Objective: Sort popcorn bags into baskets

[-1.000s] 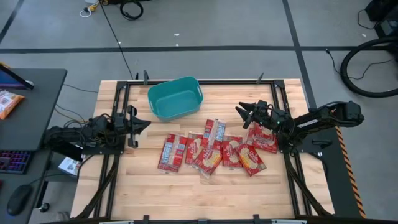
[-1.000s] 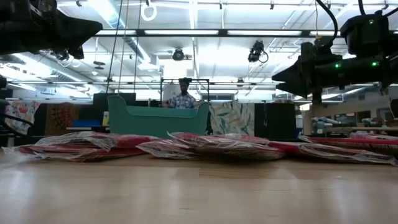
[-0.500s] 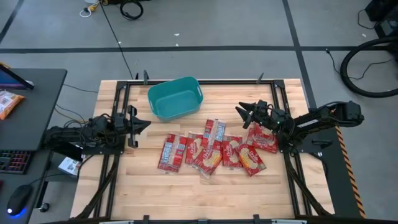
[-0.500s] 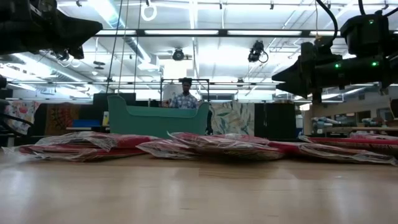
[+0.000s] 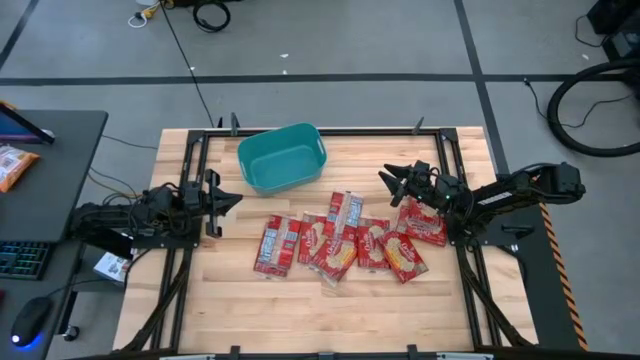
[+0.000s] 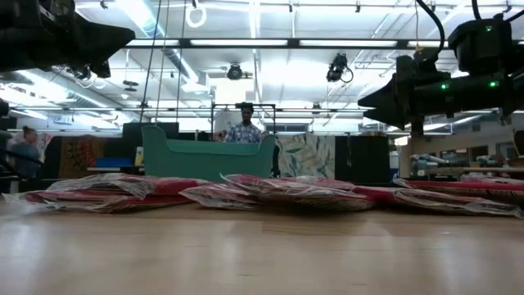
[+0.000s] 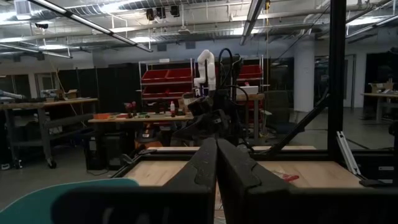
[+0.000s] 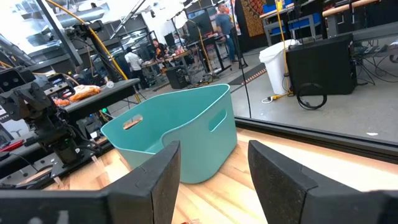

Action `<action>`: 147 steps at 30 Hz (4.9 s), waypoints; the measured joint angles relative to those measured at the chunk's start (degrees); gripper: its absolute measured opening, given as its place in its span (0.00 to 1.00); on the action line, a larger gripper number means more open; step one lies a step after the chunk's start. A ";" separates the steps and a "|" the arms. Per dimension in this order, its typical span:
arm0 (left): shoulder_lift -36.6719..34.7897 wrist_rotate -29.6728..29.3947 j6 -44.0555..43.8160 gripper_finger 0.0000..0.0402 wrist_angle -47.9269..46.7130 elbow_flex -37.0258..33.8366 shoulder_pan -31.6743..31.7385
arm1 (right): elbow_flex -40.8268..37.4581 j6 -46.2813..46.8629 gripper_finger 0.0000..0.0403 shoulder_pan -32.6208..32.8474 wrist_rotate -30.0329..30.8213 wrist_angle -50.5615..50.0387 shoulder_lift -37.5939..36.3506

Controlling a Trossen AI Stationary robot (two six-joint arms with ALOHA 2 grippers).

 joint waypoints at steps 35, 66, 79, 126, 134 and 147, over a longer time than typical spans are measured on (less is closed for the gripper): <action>0.02 0.01 -12.11 0.03 5.97 -0.02 0.00 | 7.65 -8.71 0.48 -0.27 -22.09 9.60 0.00; 21.72 -0.08 -7.52 0.08 -0.16 16.68 0.00 | 49.57 -0.74 0.47 10.30 -9.00 -93.18 -7.91; 23.40 -0.18 -6.86 0.40 -5.12 19.28 0.00 | 54.84 19.33 0.46 29.04 -4.83 -105.80 7.72; 23.41 -3.18 -4.48 0.41 -5.79 19.28 0.02 | 83.47 57.24 0.68 42.61 -14.56 -148.39 53.81; 23.41 -3.18 -4.50 0.41 -5.81 19.28 0.02 | 79.63 56.92 0.56 42.90 -16.97 -147.97 53.81; 23.41 -3.18 -4.50 0.41 -5.81 19.28 0.02 | 75.03 52.19 0.25 43.32 -16.89 -144.75 53.66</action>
